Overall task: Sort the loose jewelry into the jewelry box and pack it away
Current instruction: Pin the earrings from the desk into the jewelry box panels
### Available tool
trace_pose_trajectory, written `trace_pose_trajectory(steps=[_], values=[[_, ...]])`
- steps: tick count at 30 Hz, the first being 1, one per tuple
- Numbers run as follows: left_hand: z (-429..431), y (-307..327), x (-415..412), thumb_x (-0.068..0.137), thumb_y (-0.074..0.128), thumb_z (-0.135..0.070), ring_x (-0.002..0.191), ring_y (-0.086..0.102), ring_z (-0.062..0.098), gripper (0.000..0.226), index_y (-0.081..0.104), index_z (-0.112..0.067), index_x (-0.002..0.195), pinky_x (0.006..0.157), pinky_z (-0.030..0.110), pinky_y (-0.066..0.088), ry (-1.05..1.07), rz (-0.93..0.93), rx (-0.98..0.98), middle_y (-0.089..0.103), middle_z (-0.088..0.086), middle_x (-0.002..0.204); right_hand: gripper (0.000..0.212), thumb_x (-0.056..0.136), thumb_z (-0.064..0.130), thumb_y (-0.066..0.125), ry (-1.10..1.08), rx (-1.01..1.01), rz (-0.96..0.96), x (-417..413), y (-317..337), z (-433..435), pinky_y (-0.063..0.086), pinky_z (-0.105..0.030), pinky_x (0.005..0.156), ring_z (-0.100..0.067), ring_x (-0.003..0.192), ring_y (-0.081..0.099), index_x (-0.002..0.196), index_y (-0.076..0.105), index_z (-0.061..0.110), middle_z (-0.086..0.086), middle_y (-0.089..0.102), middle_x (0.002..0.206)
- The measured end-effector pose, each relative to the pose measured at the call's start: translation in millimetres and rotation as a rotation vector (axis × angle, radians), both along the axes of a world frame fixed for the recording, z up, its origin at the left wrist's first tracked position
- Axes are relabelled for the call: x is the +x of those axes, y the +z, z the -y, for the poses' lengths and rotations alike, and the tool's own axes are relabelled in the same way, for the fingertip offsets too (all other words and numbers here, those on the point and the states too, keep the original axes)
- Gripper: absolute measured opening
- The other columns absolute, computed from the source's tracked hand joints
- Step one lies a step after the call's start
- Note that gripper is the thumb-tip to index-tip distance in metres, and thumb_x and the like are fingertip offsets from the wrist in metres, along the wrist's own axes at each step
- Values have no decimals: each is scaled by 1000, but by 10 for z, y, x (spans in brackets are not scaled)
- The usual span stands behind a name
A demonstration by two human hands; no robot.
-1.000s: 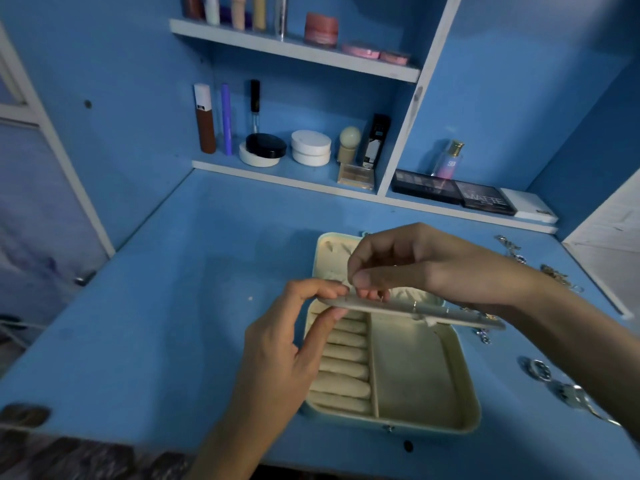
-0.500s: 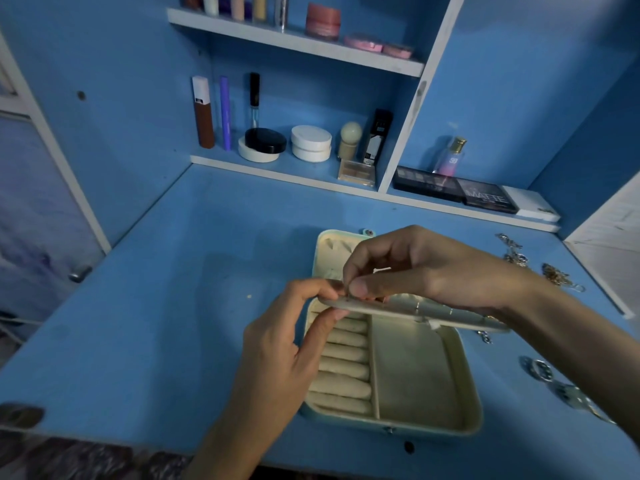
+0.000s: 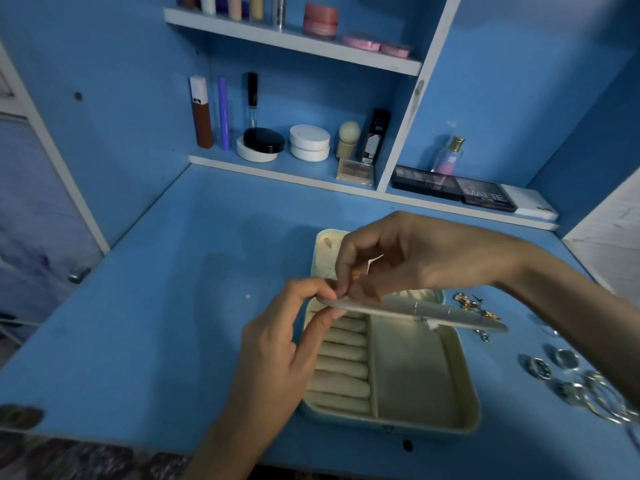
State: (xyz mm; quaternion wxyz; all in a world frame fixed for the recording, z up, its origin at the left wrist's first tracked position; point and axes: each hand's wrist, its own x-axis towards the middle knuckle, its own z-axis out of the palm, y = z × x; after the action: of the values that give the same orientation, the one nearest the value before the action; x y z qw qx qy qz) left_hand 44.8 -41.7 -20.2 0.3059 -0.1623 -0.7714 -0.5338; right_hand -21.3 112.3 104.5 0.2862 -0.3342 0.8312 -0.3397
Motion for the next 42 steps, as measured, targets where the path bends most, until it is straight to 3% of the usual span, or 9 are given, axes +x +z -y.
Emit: trace_pose_trajectory(steps=[3,7,12,16,21,26,30,35,42], values=[[2,5,0,86,57,-31,78,61,-4,12,51,-30,97,65,8,44,-5,-12,2,62,-22,99,6,85,2,63,20,45,-10,-30,2,32,45,-17,65,-8,66,57,88,67,4,-4,66,76],[4,10,1,86,57,-29,70,53,-17,11,51,-29,96,65,-1,35,12,-24,-21,61,-20,98,8,85,4,62,45,89,-72,-34,-5,53,44,-17,67,-4,67,55,88,69,7,-3,66,78],[9,13,1,86,56,-30,72,57,-11,10,51,-30,95,65,1,38,8,-18,-14,63,-15,97,9,84,8,62,21,90,-96,-10,-34,53,45,-25,64,-4,62,49,83,70,13,11,58,66],[7,12,-28,85,59,-29,78,58,-14,12,51,-32,93,68,2,39,-13,-9,27,63,-20,95,7,87,9,63,-27,11,-55,-2,-55,-15,44,-24,64,-6,64,51,89,70,10,-2,62,71],[18,56,-82,86,61,-29,95,66,3,16,51,-35,96,85,16,49,-107,7,107,69,-17,98,15,85,16,61,-291,-309,58,-50,-121,-357,44,-27,63,-19,70,58,94,69,9,-13,65,78],[54,173,-242,83,62,-38,89,66,2,12,53,-35,91,80,13,48,-129,58,93,68,-17,93,25,78,29,59,-664,-546,151,-94,-282,-733,45,-21,58,-18,67,55,90,68,9,-10,65,76],[49,273,-447,84,71,-35,82,66,2,19,53,-34,92,77,11,48,-154,91,105,69,-15,90,30,77,37,58,-837,-566,139,-67,-430,-953,46,-29,71,-19,75,57,89,71,12,-9,63,79],[21,242,-627,80,63,-36,78,65,2,16,58,-33,94,74,10,46,-151,148,148,70,-11,87,66,59,62,75,-798,-595,171,0,-579,-1106,53,-31,68,-23,79,59,94,68,6,-15,61,87],[-11,181,-612,83,63,-31,76,66,4,14,58,-33,97,69,13,49,-171,158,116,70,-5,80,66,62,63,73,-752,-606,171,75,-662,-1188,55,-29,68,-26,80,64,94,67,5,-16,66,85]])
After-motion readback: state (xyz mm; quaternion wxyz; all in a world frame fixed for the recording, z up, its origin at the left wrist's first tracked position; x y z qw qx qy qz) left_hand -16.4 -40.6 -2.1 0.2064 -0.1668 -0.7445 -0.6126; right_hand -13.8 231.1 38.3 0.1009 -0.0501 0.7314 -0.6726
